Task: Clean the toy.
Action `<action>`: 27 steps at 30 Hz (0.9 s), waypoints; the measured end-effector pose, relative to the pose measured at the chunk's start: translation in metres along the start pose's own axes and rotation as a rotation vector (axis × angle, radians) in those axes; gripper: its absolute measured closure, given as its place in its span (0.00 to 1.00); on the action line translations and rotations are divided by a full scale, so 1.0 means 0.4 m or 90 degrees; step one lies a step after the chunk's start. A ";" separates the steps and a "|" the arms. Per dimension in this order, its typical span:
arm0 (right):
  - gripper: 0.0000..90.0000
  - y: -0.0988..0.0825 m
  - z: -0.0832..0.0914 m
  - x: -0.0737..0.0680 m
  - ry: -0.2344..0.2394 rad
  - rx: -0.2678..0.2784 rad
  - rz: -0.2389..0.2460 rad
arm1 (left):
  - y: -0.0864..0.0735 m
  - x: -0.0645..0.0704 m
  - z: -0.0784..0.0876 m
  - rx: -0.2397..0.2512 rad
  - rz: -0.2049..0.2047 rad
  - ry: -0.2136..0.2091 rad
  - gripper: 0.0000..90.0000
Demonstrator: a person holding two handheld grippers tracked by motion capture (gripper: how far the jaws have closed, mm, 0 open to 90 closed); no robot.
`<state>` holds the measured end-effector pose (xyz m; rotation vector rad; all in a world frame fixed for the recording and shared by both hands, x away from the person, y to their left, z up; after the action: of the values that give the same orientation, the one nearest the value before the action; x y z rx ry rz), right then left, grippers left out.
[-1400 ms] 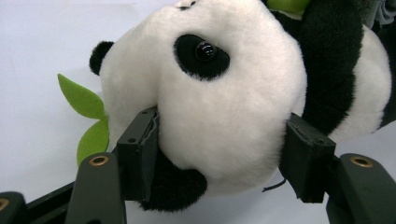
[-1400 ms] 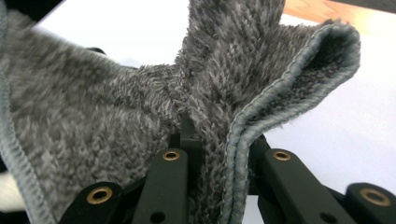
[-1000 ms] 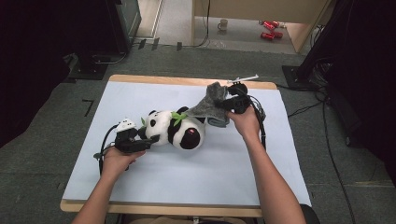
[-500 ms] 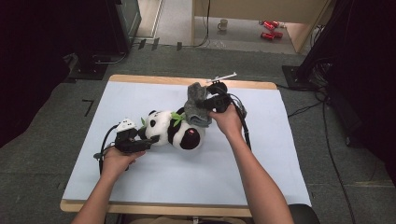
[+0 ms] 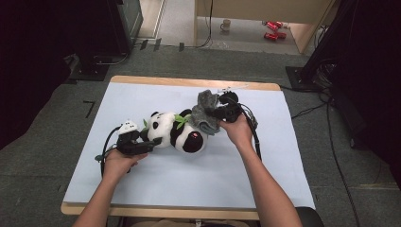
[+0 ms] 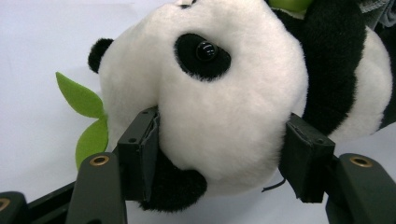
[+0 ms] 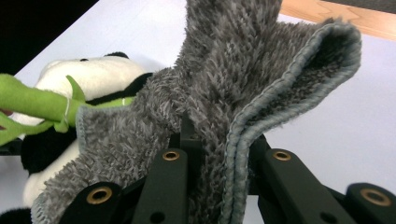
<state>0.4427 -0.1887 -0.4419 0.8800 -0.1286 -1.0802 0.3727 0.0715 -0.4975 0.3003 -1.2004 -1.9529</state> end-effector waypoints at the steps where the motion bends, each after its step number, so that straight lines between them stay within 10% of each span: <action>1: 0.87 -0.003 0.002 0.003 -0.001 0.001 -0.002 | 0.000 0.000 0.000 0.000 0.000 0.000 0.41; 13: 0.87 -0.075 0.034 0.077 -0.041 -0.050 -0.015 | -0.001 -0.005 0.002 -0.003 0.009 -0.005 0.41; 27: 0.87 -0.099 0.096 0.121 -0.053 -0.023 -0.004 | -0.002 -0.003 0.003 -0.007 0.003 -0.004 0.41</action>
<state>0.4199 -0.2565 -0.4583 0.8044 -0.1747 -1.1220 0.3725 0.0734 -0.4979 0.2862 -1.1938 -1.9575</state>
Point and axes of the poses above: each handheld gripper's, and its own axes: z roughly backward along the jaws, y roughly out of its top, x roughly to its right, the point moved 7 cm from there along -z, roughly forward along the jaws, and after that the axes turned 2 degrees about -z, right-handed, at the moved point
